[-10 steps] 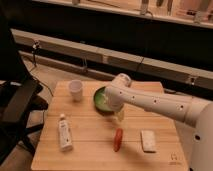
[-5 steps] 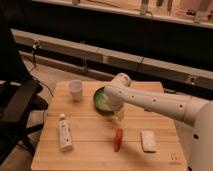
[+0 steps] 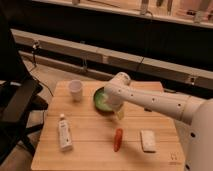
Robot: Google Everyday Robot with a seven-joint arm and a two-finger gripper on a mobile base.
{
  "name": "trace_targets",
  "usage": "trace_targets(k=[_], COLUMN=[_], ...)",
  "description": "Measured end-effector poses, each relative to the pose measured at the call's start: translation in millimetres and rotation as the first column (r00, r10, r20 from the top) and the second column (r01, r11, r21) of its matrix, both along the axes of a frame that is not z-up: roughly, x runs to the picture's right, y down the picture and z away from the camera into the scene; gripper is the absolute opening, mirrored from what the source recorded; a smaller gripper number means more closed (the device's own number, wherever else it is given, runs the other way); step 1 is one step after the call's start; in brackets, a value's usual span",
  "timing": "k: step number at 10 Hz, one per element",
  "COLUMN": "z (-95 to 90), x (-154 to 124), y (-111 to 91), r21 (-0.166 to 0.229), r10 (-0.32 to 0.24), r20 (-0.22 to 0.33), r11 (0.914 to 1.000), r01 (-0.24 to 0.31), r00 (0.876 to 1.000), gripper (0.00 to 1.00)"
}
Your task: Drag the ceramic bowl in a circle
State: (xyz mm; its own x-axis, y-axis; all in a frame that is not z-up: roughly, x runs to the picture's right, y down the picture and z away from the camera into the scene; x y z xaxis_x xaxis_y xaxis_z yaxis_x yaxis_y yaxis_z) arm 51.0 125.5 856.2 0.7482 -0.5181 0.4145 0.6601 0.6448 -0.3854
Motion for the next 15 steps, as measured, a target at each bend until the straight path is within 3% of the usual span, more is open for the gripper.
trace_targets(k=[6,9,13,14,15], z=[20.7,33.0,32.9,31.0,29.1], x=[3,5,8,8,7], y=[6,15,17,16,16], r21=[-0.039,-0.066,-0.072,-0.068,-0.064], r10=[-0.007,-0.021,-0.021,-0.023,-0.028], r20=[-0.008,-0.026,-0.040,-0.042,-0.044], r11=[0.9992,0.9977,0.9972,0.9975,0.9977], r01=[0.007,0.019,0.018,0.021,0.025], r00=[1.000,0.999,0.999,0.999,0.999], gripper=[0.76,0.47,0.10,0.02,0.00])
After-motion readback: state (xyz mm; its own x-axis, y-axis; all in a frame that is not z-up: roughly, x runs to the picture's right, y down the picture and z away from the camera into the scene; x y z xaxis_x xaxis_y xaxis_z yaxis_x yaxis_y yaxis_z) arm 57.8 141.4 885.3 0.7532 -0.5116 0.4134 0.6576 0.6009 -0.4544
